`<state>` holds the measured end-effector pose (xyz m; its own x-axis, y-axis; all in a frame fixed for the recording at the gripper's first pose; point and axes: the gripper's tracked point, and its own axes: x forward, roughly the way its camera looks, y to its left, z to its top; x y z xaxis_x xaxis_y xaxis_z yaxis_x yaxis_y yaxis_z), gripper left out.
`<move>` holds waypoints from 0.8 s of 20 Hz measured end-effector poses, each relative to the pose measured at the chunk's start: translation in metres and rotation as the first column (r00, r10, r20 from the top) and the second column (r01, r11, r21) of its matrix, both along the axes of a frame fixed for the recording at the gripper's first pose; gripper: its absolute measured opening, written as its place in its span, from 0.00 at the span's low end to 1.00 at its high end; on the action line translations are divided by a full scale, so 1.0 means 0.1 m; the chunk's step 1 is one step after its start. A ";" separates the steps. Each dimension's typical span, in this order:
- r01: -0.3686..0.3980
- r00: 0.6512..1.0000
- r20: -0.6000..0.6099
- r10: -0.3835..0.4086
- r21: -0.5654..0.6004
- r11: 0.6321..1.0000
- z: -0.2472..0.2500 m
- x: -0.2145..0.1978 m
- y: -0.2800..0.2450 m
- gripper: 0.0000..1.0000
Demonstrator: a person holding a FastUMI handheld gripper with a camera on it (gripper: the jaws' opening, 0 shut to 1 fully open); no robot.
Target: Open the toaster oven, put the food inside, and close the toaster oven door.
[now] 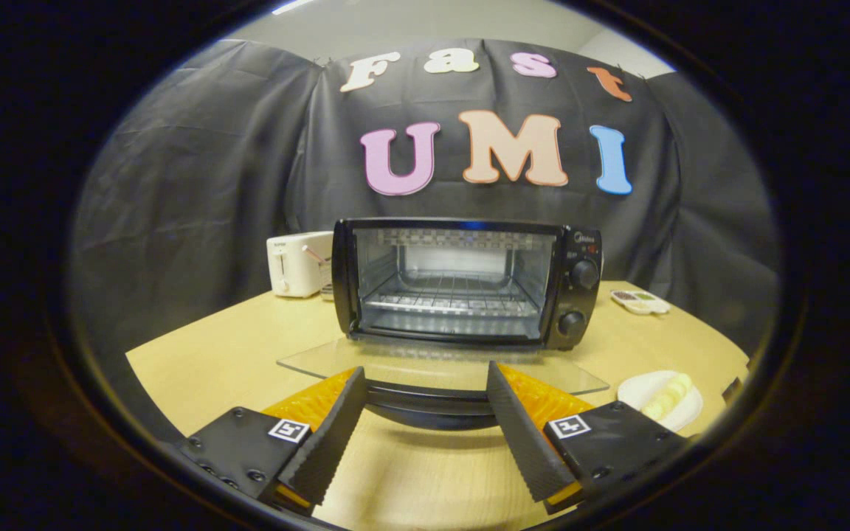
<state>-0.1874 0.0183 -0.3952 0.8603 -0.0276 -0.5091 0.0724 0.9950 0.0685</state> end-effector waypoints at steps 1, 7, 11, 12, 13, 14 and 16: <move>0.003 1.000 -0.012 -0.003 0.015 1.000 -0.05 -0.02 0.01 1.00; 0.014 0.999 -0.045 -0.012 0.058 0.998 -0.17 -0.09 0.01 1.00; 0.053 0.998 -0.039 -0.048 0.132 0.990 -0.05 -0.08 -0.10 1.00; 0.069 0.997 -0.031 -0.066 0.125 0.990 0.01 -0.07 -0.19 1.00; 0.088 0.996 -0.019 -0.087 0.112 0.990 0.08 -0.06 -0.32 1.00; 0.112 0.994 -0.008 -0.112 0.096 0.989 0.15 -0.07 -0.48 1.00; 0.178 0.984 0.018 -0.180 0.054 0.982 0.27 -0.07 -0.86 1.00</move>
<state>-0.1943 -0.0680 -0.3678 0.8554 -0.1563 -0.4939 0.2468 0.9612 0.1234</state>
